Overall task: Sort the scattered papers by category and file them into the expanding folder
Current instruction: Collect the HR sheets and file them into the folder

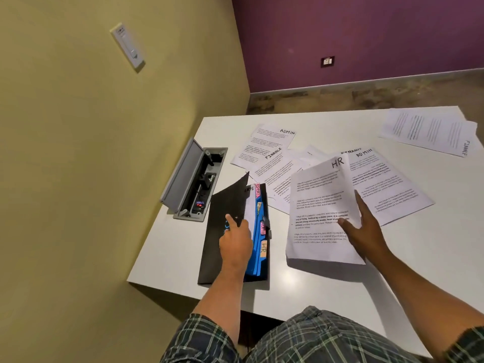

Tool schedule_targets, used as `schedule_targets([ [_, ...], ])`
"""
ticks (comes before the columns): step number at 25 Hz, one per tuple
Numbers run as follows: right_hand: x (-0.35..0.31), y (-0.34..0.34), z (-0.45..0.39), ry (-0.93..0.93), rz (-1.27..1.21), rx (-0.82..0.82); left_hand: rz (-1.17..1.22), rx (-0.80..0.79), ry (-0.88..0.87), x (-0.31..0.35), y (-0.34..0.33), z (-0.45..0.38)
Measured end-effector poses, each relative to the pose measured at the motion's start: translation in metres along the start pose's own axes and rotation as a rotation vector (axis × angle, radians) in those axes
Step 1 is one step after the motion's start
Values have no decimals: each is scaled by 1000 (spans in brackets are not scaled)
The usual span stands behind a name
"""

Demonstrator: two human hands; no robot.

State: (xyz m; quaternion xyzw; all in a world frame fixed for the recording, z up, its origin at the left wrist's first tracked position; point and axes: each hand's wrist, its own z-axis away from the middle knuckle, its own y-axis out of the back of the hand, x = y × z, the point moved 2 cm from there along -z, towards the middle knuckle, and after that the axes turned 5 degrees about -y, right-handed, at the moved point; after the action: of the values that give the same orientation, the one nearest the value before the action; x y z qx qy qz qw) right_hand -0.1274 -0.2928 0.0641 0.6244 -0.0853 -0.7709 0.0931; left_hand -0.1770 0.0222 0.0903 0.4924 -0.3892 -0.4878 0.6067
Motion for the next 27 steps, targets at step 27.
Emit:
schedule_targets([
  [27, -108, -81, -27, 18, 528, 24, 134, 197, -73, 79, 66, -23],
])
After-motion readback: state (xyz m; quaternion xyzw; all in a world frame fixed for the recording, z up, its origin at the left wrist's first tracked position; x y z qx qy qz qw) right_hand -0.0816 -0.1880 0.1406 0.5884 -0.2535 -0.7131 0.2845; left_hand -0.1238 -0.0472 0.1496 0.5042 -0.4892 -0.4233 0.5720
